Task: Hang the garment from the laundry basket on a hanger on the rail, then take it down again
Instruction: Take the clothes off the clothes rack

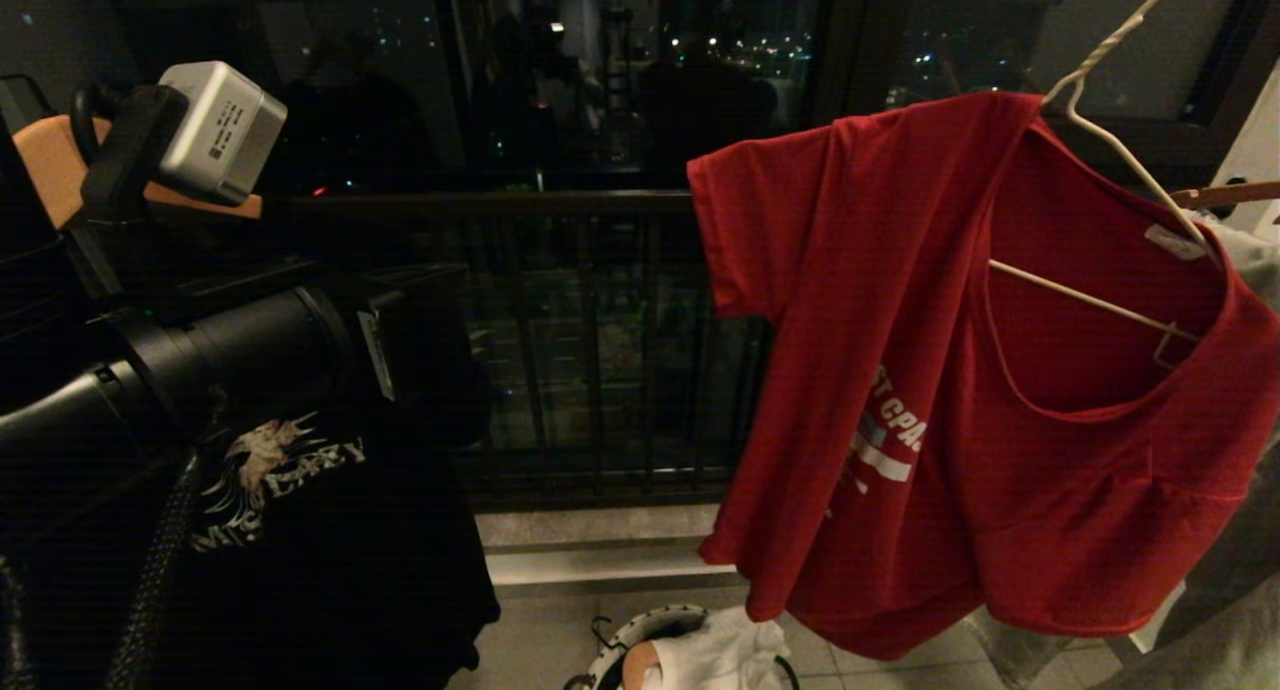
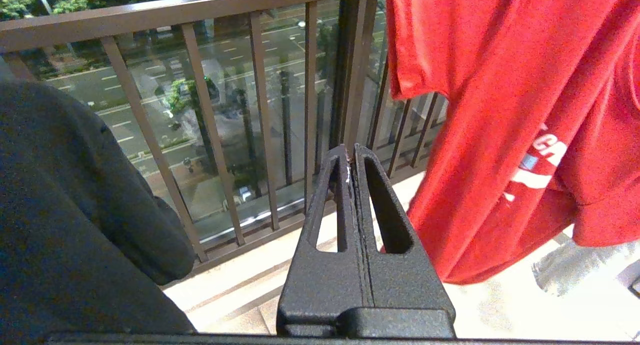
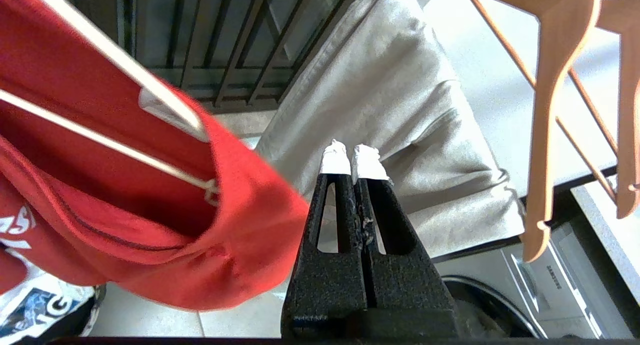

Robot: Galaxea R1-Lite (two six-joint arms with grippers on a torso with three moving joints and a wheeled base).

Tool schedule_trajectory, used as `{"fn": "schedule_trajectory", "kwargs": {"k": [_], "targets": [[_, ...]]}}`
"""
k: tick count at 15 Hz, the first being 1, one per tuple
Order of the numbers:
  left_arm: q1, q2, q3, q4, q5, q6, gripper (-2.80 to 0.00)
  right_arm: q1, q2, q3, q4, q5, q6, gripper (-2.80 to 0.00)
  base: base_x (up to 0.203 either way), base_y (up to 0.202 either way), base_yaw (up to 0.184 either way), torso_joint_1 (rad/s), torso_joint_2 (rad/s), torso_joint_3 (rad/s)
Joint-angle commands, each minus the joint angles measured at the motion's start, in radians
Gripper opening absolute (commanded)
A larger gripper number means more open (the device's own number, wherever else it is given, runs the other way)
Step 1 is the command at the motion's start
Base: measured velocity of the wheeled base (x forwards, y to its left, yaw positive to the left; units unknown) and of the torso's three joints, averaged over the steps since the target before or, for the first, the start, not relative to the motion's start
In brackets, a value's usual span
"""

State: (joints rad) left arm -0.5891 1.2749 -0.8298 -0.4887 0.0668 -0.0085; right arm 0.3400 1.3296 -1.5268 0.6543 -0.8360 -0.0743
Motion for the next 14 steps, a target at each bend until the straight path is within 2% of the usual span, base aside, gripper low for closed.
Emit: {"fn": "schedule_trajectory", "kwargs": {"k": [1, 5, 6, 7, 14], "targets": [[0.000, 0.003, 0.000, -0.004, 0.001, -0.001, -2.80, 0.002, -0.001, 0.014, 0.005, 0.000, 0.000, -2.80, 0.000, 0.000, 0.000, 0.000, 0.00, 0.000], [0.002, 0.003, 0.000, -0.003, 0.001, -0.001, -2.80, 0.038, 0.010, 0.062, 0.005, 0.008, 0.005, -2.80, 0.000, 0.000, 0.000, 0.000, 0.00, 0.000], [0.000, 0.003, 0.000, -0.004, 0.001, -0.001, -2.80, 0.054, 0.010, 0.065, 0.010, 0.009, 0.008, -1.67, 0.000, 0.000, 0.000, 0.000, 0.00, 0.000], [0.000, 0.004, 0.000, -0.002, 0.001, -0.001, -2.80, 0.077, 0.008, 0.063, 0.019, 0.007, 0.017, 0.00, 0.000, 0.000, 0.000, 0.000, 0.00, 0.000], [0.000, 0.003, 0.001, -0.002, 0.001, 0.001, -2.80, 0.101, -0.008, 0.090, 0.020, 0.000, 0.023, 0.00, 0.000, 0.000, 0.000, 0.000, 0.00, 0.000]]}}
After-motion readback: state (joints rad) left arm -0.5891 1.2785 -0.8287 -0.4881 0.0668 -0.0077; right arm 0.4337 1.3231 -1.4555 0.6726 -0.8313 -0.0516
